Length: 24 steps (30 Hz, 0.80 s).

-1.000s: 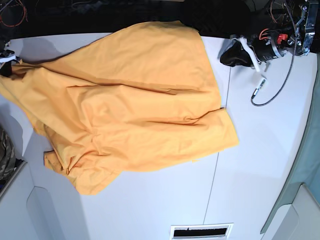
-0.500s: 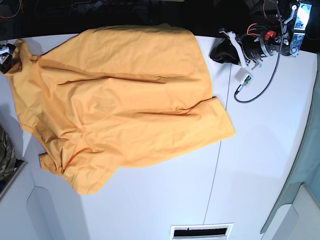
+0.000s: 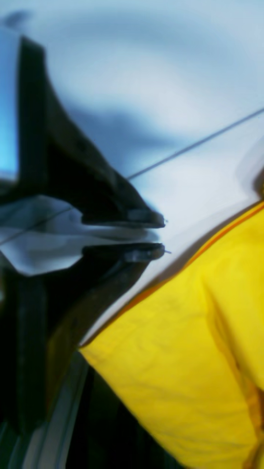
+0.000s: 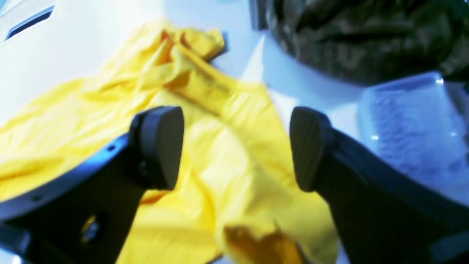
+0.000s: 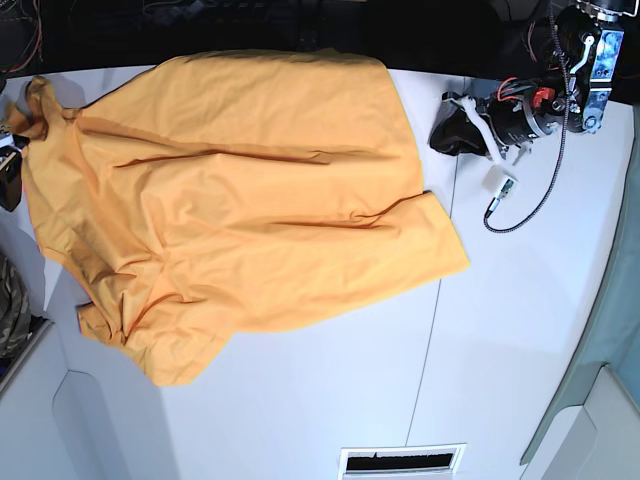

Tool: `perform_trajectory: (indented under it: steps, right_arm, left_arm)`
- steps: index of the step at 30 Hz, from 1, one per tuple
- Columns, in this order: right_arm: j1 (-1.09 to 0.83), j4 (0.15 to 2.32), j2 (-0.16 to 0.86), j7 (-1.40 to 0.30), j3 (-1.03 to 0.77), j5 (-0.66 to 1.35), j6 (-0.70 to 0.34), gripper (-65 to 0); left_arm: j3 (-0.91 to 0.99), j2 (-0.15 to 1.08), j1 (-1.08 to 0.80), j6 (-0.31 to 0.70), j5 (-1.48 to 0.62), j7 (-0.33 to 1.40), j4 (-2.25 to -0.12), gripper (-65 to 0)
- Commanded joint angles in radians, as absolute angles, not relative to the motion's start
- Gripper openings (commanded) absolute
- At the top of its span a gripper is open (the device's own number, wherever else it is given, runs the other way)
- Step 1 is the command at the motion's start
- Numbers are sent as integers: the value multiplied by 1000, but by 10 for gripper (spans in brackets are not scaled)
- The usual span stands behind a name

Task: Layout the t-shirt on the table in an organized manner, then fold the t-shirt properly
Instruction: 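Grasp the shirt edge with the left gripper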

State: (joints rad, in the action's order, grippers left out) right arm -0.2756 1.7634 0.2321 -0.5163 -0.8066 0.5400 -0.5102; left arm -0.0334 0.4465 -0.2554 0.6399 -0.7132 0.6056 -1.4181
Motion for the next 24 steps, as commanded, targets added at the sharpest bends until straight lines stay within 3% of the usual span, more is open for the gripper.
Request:
perform_trajectory:
  steps: [1,5,6,8,11,18,24]
  right_arm:
    - [-246,1758,247,-488,-810,528,-490,-207]
    - [-138,1596,253,-422,-783,428,-467,-214]
    - [-110,1537,259,-406,-770,406,-468,-245]
    - [-52,1412,279,-392,-729,373,-468,-386]
    - [34,1242,312,-363,-651,353,-469,-650]
    - [182,1037,344,-303,-465,194,-500,-650]
    - [193,982,371,-303,-394,101,-498,-650]
  left_arm:
    - [-30,457,-250,678,-755,596,-1436,-557]
    - [-30,448,-249,698,-804,595,-1472,-557]
    - [-30,442,-249,698,-804,595,-1480,-557]
    - [-30,422,-247,698,-803,595,-1485,-557]
    - [-44,386,-247,698,-781,595,-1483,-557]
    - [-167,329,-223,575,-624,592,-1398,-562]
    - [-204,337,-60,450,-471,597,-1191,-562]
